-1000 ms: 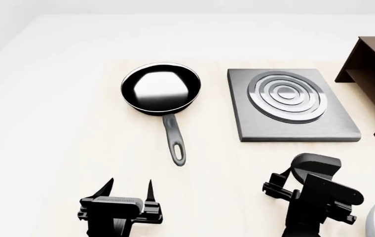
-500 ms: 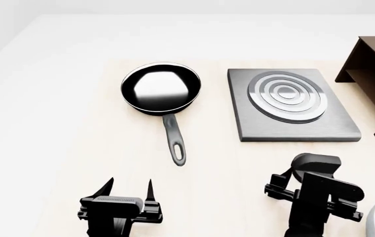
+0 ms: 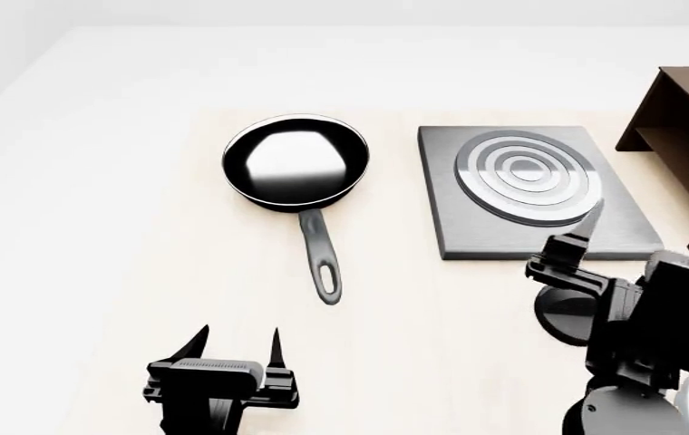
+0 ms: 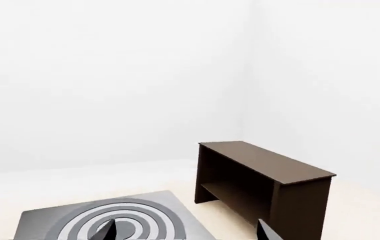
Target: Turn on the stove.
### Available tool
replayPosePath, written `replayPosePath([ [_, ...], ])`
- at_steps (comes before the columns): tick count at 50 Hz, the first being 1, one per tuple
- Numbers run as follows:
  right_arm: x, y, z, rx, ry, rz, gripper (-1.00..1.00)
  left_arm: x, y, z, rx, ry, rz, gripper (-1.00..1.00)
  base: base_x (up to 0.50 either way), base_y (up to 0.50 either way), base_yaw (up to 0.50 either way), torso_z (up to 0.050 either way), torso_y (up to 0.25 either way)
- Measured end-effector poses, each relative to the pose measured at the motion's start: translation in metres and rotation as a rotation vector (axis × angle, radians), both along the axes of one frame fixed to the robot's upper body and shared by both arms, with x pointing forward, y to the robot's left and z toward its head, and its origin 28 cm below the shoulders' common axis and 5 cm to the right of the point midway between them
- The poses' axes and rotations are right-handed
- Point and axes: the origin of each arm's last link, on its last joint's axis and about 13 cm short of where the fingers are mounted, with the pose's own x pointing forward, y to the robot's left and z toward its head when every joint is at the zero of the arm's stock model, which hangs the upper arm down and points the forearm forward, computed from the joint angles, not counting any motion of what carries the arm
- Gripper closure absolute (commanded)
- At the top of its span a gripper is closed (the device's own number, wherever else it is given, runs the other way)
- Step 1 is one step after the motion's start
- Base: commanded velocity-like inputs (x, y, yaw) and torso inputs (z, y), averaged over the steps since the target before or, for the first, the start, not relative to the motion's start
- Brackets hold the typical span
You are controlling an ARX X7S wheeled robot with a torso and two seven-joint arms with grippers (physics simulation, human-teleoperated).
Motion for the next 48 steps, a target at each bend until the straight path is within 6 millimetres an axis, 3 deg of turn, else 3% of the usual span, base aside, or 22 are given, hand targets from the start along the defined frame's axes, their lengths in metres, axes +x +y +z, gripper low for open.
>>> replayPosePath([
  [9,-0.013,-0.002,0.042,0.005,-0.153,0.018,-1.00,0.000,0.000,0.000,-0.002,0.002,-0.001,-1.00,0.00,0.00,0.00,0.000,0.000],
  [23,-0.032,-0.008,0.090,0.005,-0.363,0.014,-1.00,-0.001,0.000,0.001,-0.004,0.004,-0.002,-1.00,0.00,0.00,0.00,0.000,0.000],
  [48,-0.067,-0.019,0.128,-0.034,-0.712,-0.079,-1.00,0.026,-0.002,-0.001,0.015,-0.025,0.016,-1.00,0.00,0.00,0.00,0.000,-0.001],
])
